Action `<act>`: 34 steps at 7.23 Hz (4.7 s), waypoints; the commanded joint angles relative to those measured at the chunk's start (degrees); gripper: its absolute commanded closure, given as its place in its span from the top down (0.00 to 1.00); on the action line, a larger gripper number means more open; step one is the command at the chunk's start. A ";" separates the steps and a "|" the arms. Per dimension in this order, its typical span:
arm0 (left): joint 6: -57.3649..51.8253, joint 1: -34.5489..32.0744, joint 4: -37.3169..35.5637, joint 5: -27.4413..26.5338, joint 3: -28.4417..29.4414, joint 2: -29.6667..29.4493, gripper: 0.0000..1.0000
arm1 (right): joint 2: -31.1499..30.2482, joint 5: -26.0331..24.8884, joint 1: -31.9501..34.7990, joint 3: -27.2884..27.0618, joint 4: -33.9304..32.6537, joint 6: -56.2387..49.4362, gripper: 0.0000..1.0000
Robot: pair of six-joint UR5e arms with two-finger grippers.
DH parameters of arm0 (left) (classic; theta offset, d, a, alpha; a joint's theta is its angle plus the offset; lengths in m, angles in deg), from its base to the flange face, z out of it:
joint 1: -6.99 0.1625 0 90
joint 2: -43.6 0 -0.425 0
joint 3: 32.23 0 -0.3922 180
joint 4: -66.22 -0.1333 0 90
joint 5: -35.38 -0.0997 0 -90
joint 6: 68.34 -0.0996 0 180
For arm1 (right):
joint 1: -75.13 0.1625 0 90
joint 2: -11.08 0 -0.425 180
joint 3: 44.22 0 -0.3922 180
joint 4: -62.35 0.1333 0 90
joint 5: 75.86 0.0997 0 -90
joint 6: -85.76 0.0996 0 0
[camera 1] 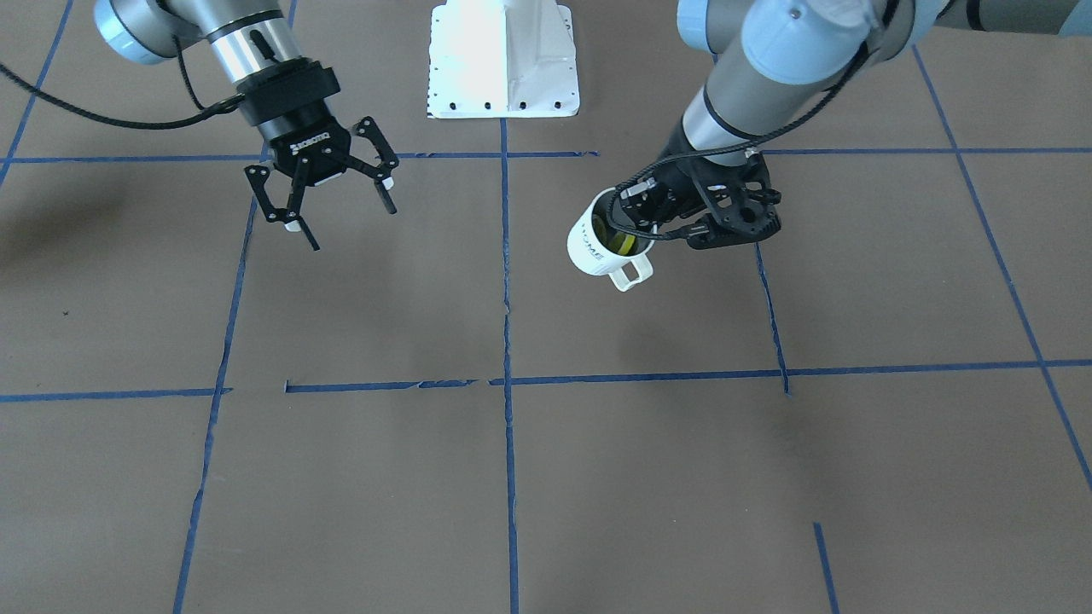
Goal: Left arm hands cup to right arm to dump lemon
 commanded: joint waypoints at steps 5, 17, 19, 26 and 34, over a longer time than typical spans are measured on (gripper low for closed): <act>5.76 5.41 0.23 -0.11 6.50 -11.57 0.00 | 1.57 -15.09 -11.65 0.28 4.26 -0.72 1.00; 10.07 9.73 0.32 -3.37 5.45 -15.00 0.00 | 1.39 -18.52 -13.59 0.98 4.18 -3.53 1.00; 10.16 9.81 0.58 -3.37 5.53 -15.00 0.10 | 1.04 -19.32 -13.76 0.98 4.26 -5.89 0.62; 10.86 7.53 3.39 -3.54 1.14 -12.99 1.00 | -13.59 -23.89 -12.46 -5.69 4.44 3.53 0.45; 10.95 8.05 5.94 -6.79 0.70 -9.11 1.00 | -34.72 18.41 22.83 -7.20 18.59 15.98 0.40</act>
